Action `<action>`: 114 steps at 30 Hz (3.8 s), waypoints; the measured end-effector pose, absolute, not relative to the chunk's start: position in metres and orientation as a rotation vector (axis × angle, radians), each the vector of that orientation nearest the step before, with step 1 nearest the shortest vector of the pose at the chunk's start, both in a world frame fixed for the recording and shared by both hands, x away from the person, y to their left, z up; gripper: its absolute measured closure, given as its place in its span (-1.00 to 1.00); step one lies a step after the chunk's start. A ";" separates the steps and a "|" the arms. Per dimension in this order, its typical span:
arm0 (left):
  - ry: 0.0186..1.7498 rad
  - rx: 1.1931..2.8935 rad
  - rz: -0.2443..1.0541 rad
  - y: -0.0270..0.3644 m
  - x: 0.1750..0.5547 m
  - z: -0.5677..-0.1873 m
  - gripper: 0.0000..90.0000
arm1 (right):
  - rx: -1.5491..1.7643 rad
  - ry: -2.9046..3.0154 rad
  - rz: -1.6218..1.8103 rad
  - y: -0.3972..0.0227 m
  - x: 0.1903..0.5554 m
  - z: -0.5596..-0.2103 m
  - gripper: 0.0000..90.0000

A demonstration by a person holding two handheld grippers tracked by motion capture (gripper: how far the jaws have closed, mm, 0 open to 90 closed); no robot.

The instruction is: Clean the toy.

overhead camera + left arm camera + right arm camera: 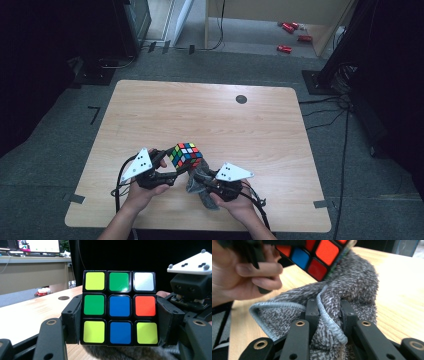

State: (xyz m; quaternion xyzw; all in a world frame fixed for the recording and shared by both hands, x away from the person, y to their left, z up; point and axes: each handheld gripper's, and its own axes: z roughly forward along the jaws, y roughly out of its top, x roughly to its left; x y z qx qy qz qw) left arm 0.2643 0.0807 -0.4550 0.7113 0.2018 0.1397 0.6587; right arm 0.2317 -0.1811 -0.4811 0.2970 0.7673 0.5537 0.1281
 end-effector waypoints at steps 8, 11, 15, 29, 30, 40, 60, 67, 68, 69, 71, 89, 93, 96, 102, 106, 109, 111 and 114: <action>0.444 1.626 0.300 0.077 0.264 -0.457 -0.22 | 0.955 1.954 1.678 -0.208 0.231 -0.459 0.68; 0.435 1.626 0.301 0.076 0.263 -0.457 -0.22 | 0.915 1.945 1.709 -0.207 0.228 -0.456 0.68; 0.442 1.612 0.299 0.079 0.263 -0.457 -0.22 | 0.843 1.998 1.689 -0.197 0.225 -0.460 0.69; 0.460 1.602 0.320 0.083 0.265 -0.455 -0.22 | 0.817 2.146 1.604 -0.180 0.227 -0.475 0.68; 0.458 1.605 0.319 0.083 0.265 -0.455 -0.22 | 0.835 2.135 1.602 -0.182 0.227 -0.474 0.68; 0.431 1.635 0.293 0.075 0.263 -0.459 -0.22 | 0.935 1.892 1.713 -0.212 0.227 -0.448 0.68; 0.439 1.587 0.216 0.082 0.267 -0.458 -0.22 | 0.885 1.951 1.820 -0.201 0.223 -0.456 0.68; 0.450 1.556 0.172 0.087 0.269 -0.457 -0.22 | 0.773 2.020 1.783 -0.193 0.220 -0.461 0.68; 0.450 1.555 0.170 0.088 0.270 -0.457 -0.22 | 0.756 2.031 1.774 -0.191 0.219 -0.462 0.68; 0.450 1.553 0.168 0.088 0.270 -0.457 -0.22 | 0.744 2.046 1.763 -0.189 0.219 -0.463 0.68; 0.452 1.546 0.162 0.089 0.270 -0.457 -0.22 | 0.720 2.067 1.745 -0.187 0.218 -0.464 0.68; 0.418 1.565 0.092 0.089 0.272 -0.456 -0.22 | 0.706 1.975 1.583 -0.206 0.226 -0.461 0.67; 0.388 1.582 0.008 0.084 0.272 -0.456 -0.22 | 0.662 1.954 1.575 -0.209 0.226 -0.460 0.68; 0.376 1.597 -0.005 0.081 0.271 -0.457 -0.22 | 0.588 1.978 1.586 -0.203 0.222 -0.461 0.68; 0.382 1.591 -0.029 0.084 0.273 -0.458 -0.22 | 0.511 2.015 1.548 -0.196 0.218 -0.464 0.69; 0.392 1.580 -0.026 0.085 0.274 -0.458 -0.22 | 0.474 2.059 1.515 -0.188 0.215 -0.468 0.69; 0.406 1.574 -0.013 0.087 0.274 -0.458 -0.22 | 0.442 2.095 1.484 -0.180 0.211 -0.473 0.68; 0.411 1.574 0.007 0.088 0.274 -0.457 -0.22 | 0.435 2.111 1.478 -0.176 0.210 -0.475 0.68; 0.424 1.569 0.017 0.090 0.275 -0.457 -0.22 | 0.415 2.137 1.470 -0.171 0.208 -0.478 0.68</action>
